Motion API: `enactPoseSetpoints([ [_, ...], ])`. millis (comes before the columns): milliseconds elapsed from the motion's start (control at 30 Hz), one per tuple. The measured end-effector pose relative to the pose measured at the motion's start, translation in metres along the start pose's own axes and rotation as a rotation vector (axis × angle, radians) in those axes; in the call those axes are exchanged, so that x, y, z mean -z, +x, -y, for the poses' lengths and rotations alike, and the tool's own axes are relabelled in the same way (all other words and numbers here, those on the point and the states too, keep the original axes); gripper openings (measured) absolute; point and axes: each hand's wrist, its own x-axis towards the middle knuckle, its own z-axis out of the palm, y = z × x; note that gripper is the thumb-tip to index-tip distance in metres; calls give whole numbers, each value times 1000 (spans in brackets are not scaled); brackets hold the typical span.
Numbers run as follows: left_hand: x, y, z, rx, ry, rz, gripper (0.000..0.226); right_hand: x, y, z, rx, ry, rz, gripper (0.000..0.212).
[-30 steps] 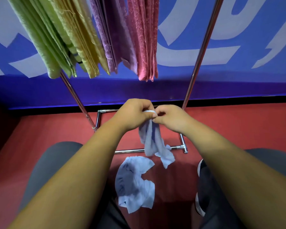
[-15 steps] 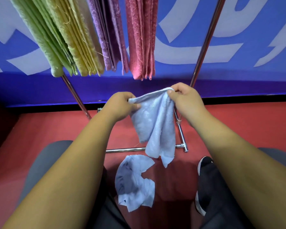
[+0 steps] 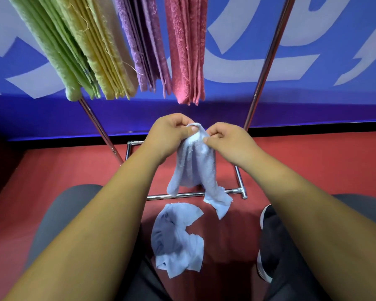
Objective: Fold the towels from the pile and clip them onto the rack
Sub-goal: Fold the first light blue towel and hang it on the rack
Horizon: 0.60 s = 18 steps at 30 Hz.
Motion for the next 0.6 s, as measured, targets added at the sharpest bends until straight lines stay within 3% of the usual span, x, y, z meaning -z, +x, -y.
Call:
enactPoseSetpoints([
  [300, -4, 0, -3, 32, 98, 110, 14, 2, 1, 0, 69, 113, -88, 5],
  [600, 6, 4, -3, 17, 255, 180, 17, 13, 6, 2, -45, 167, -280, 13],
])
